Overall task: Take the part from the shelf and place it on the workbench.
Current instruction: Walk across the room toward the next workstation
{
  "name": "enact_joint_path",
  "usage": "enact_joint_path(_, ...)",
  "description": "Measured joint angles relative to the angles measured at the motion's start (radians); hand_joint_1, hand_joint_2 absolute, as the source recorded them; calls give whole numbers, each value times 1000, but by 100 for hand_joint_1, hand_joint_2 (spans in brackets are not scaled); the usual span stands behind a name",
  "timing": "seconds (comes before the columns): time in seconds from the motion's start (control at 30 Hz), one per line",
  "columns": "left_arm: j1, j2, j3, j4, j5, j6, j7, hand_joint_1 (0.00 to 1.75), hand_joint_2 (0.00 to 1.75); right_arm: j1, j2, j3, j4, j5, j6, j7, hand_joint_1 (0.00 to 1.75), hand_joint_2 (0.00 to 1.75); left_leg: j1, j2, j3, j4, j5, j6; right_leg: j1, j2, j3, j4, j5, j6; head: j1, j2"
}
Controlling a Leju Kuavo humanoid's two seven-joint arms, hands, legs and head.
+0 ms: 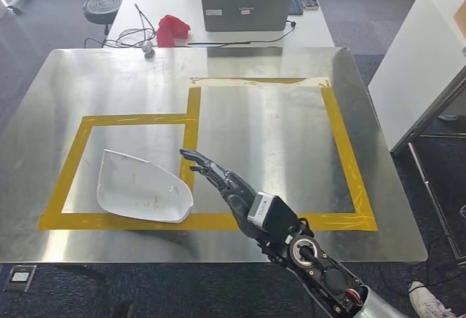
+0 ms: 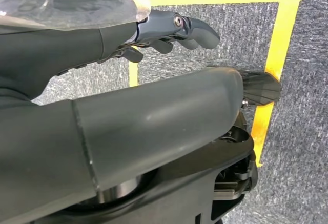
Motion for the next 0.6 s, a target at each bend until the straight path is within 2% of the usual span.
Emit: enact_joint_path(0.6, 0, -1, 0, 0, 10, 3, -1, 0, 0, -50, 4, 65, 2, -23, 43, -17, 0, 0, 0, -1, 0, 0, 0, 0, 0, -1, 0, 0, 0, 0, 0, 0)
